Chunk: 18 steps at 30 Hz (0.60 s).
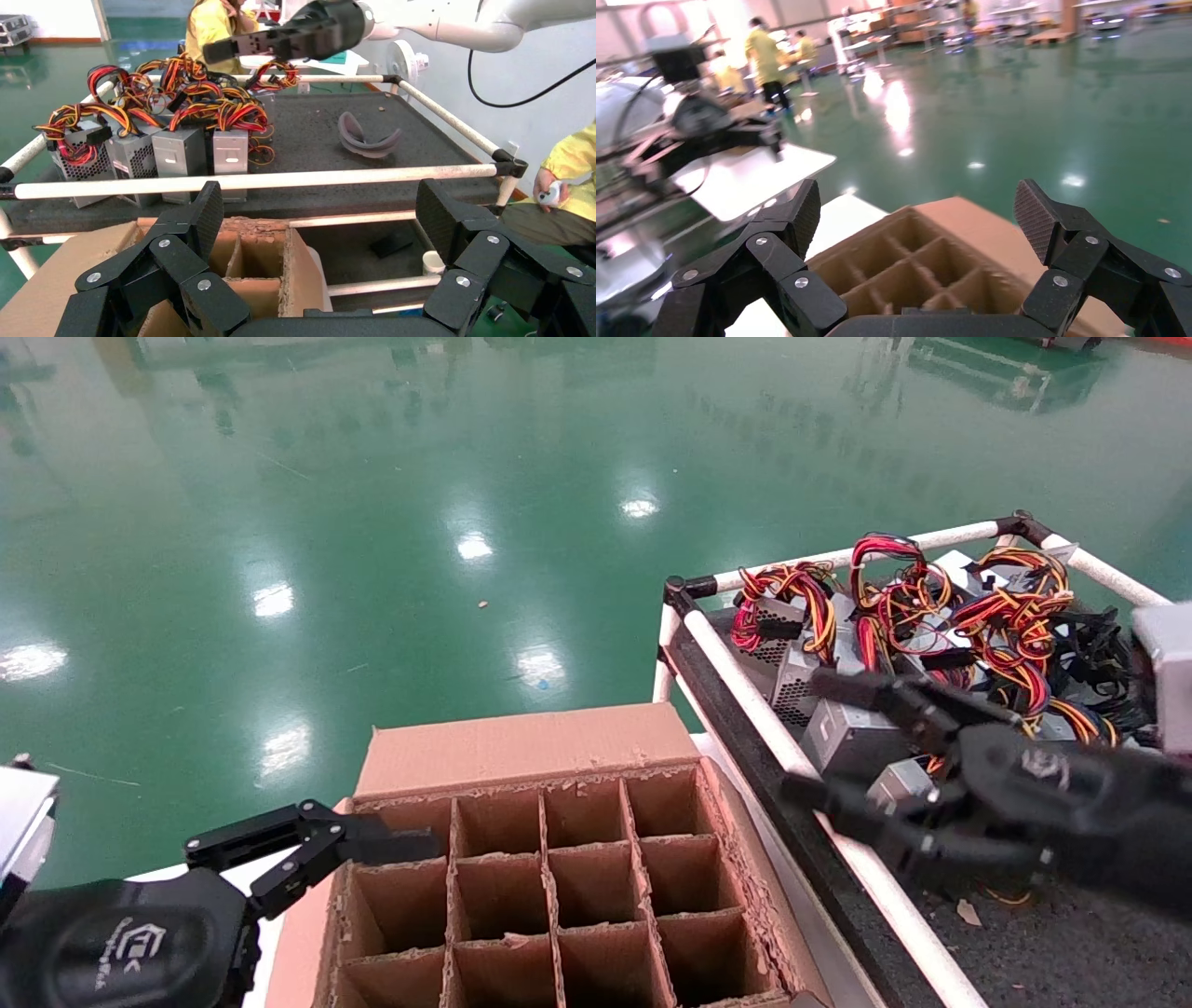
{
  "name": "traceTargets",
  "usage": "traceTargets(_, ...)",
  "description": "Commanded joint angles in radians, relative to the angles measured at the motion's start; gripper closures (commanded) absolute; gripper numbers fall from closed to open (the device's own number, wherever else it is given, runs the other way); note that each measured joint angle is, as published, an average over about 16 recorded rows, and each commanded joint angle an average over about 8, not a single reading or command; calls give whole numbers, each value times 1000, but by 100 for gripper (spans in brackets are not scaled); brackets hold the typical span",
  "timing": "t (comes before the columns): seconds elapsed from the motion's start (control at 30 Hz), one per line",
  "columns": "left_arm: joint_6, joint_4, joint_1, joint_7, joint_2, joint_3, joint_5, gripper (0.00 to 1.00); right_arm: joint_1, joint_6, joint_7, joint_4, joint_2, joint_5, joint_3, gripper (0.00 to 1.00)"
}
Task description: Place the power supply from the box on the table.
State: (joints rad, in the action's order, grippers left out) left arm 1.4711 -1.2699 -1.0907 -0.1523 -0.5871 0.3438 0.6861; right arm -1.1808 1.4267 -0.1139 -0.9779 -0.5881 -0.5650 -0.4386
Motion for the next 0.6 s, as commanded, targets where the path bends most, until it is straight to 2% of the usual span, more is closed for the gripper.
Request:
traceTargets(0.03, 0, 0, 0, 0, 0, 0, 0, 0, 14, 9, -10, -40, -3, -22, 21, 0)
traceTargets(0.37, 0, 0, 0, 0, 0, 0, 0, 0, 84, 55, -58, -242, -18, -131, 126, 0)
traceTargets(0.6, 0, 0, 0, 0, 0, 0, 0, 0, 117, 76, -79, -336, -25, -182, 174, 0)
